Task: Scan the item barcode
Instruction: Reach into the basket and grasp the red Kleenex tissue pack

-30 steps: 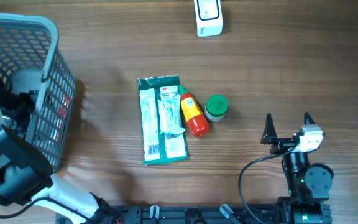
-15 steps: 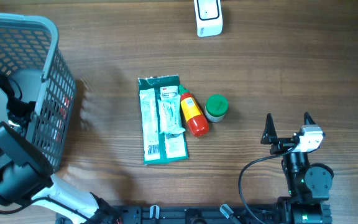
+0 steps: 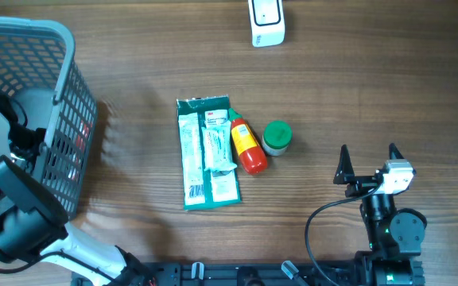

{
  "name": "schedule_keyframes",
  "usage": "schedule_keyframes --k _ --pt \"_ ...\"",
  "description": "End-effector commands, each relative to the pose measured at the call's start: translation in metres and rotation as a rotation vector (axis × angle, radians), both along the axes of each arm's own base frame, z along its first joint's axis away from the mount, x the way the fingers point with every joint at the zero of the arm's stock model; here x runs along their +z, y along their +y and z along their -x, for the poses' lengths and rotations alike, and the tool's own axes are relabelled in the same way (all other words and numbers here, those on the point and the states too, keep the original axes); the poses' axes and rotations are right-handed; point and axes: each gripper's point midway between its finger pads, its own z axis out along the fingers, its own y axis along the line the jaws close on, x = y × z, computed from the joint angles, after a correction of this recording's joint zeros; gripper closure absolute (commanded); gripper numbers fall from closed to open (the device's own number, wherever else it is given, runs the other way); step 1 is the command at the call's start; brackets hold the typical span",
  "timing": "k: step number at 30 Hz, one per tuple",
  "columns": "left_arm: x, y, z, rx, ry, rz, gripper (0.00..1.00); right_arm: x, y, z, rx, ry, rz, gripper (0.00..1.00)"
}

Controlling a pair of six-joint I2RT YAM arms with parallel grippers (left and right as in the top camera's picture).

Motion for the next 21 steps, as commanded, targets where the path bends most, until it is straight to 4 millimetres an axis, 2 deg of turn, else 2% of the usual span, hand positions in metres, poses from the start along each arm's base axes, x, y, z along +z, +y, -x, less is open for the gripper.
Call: schedule_keyframes --k 1,9,21 --pt "0.024 0.006 -0.005 0.007 -0.052 -0.031 0.44 0.000 0.001 0.000 0.002 0.000 0.010 0.00" --pt "0.100 0.014 -0.022 0.007 -0.242 -0.150 0.45 0.000 0.001 0.000 0.002 0.000 0.010 0.00" --pt "0.212 -0.021 -0.030 -0.029 -0.681 -0.230 0.45 0.000 0.001 0.000 0.002 0.000 0.010 0.00"
